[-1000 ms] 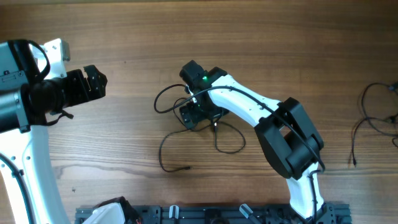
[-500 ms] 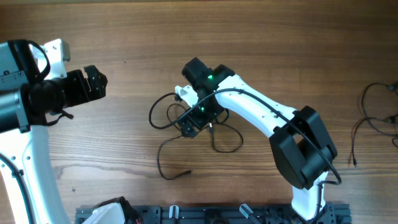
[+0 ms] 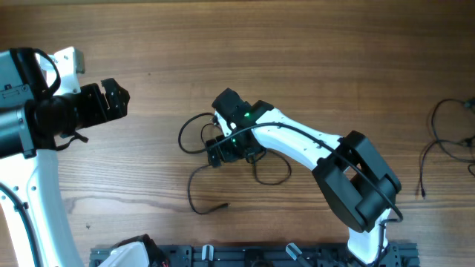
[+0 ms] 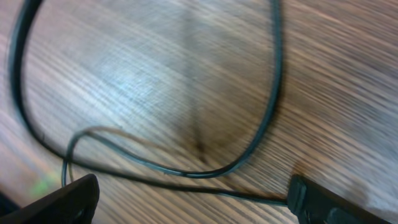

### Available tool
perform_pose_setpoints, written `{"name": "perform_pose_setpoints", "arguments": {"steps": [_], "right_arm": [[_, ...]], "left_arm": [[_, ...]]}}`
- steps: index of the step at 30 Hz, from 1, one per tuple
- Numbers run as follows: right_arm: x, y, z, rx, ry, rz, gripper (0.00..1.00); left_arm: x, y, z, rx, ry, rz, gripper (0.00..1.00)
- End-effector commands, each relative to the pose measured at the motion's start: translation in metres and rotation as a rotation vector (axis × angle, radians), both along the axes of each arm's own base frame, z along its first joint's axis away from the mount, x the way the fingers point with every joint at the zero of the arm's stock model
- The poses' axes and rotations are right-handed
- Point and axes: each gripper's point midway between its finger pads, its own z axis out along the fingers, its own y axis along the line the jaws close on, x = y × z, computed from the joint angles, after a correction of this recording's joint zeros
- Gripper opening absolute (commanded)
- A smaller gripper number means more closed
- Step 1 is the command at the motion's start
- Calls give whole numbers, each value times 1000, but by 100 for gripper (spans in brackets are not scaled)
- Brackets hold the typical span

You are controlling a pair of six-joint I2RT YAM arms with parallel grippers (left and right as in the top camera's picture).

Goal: Untangle cables
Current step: 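Pull the remaining cable off to the right with the right gripper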

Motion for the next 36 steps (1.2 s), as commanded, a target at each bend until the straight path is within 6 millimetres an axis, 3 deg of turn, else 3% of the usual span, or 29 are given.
{"name": "perform_pose_setpoints", "arguments": {"steps": [1,2,4,11,12,13,17,19,20,23,25,26,28,29,31,34,36], "right_arm": [[-1,-12,-15,-97,58,-287,99],[0,-9,-14,-92,53,-304,98],[4,-12,-17,-124,5,-306,77],[0,-53,-43,-285,-76,-312,44],[1,-57,-45,-301,-93,-299,31],[3,-57,-45,-299,-115,-269,4],[11,-49,-42,-267,-161,-186,4],[21,-44,-30,-247,-200,-112,4],[33,-41,-12,-235,-236,-91,4],[87,-49,77,-185,-429,-130,4],[132,-79,160,-154,-627,-213,4],[153,-113,206,-173,-744,-300,4],[173,-175,254,-243,-866,-442,4],[180,-219,274,-304,-913,-522,4],[183,-299,289,-409,-931,-673,4],[172,-423,291,-549,-890,-916,4],[156,-485,293,-594,-876,-1051,4]], "left_arm": [[1,-3,2,-4,-9,-26,96],[1,-3,2,-3,-9,-27,96],[1,-3,2,-3,-9,-26,96],[1,-3,2,-4,-9,-26,96],[1,-3,1,-4,-9,-26,96],[1,-3,1,-4,-9,-26,96],[1,-3,1,-4,-8,-26,96],[1,-3,1,-4,-8,-26,96],[1,-3,1,-4,-8,-26,96],[1,-3,1,-4,-8,-26,96],[1,-3,1,-4,-8,-26,96],[1,-3,1,-4,-8,-26,96],[1,-3,1,-4,-8,-26,96],[1,-3,1,-4,-8,-26,96],[1,-3,1,-4,-9,-26,96],[0,-3,1,-4,-7,-26,96],[0,-3,1,-5,-6,-26,96]]}}
